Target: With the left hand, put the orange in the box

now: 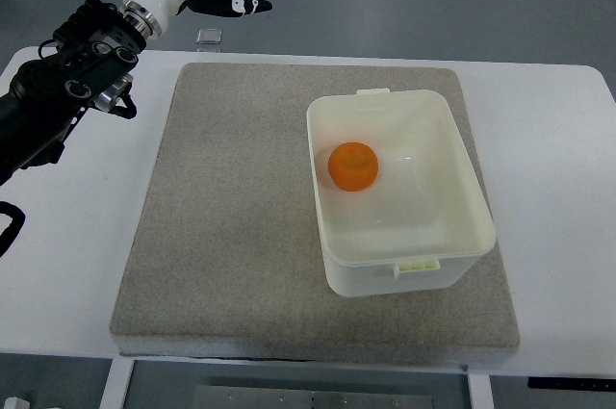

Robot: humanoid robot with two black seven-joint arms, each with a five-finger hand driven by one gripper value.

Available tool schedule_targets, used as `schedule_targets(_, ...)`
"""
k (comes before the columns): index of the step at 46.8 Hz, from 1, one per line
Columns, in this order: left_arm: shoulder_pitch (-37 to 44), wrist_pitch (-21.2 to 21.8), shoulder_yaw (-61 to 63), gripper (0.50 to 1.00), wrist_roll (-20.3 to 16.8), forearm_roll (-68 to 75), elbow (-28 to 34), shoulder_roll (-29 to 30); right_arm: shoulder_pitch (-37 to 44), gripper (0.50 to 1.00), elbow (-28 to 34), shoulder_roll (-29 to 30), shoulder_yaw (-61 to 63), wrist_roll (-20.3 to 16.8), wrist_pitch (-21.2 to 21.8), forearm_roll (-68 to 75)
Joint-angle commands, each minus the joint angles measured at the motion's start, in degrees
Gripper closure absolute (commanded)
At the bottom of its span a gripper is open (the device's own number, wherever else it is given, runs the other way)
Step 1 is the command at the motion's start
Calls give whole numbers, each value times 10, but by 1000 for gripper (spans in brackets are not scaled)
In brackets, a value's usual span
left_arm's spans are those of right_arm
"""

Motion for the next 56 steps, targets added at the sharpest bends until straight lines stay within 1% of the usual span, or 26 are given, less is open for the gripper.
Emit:
schedule_targets(1,0,-4,1,529,43,-110,25,-16,0,568,0,0,0,0,0,0)
schedule_targets(4,2,-11,1,529,76,-194,39,-26,0,568,0,0,0,0,0,0)
schedule_targets(6,8,-23,1,529,84,-239,43,-30,0,568,0,0,0,0,0,0)
schedule_targets(9,21,-52,1,529,84,-283,45,-30,0,568,0,0,0,0,0,0)
schedule_targets(14,44,-116,-10,529,84,-315,66,-31,0,568,0,0,0,0,0,0)
schedule_targets(19,52,-151,-50,531,84,-331,97,-32,0,568,0,0,0,0,0,0)
schedule_targets(30,58,-154,-95,531,84,-338,101,-53,0,568,0,0,0,0,0,0)
schedule_targets(39,57,-162,-158,531,84,-351,101,-55,0,568,0,0,0,0,0,0)
schedule_targets(46,57,-155,-228,531,89,-381,104,-56,0,568,0,0,0,0,0,0)
schedule_targets(56,59,-155,-244,529,94,-387,105,-68,0,568,0,0,0,0,0,0)
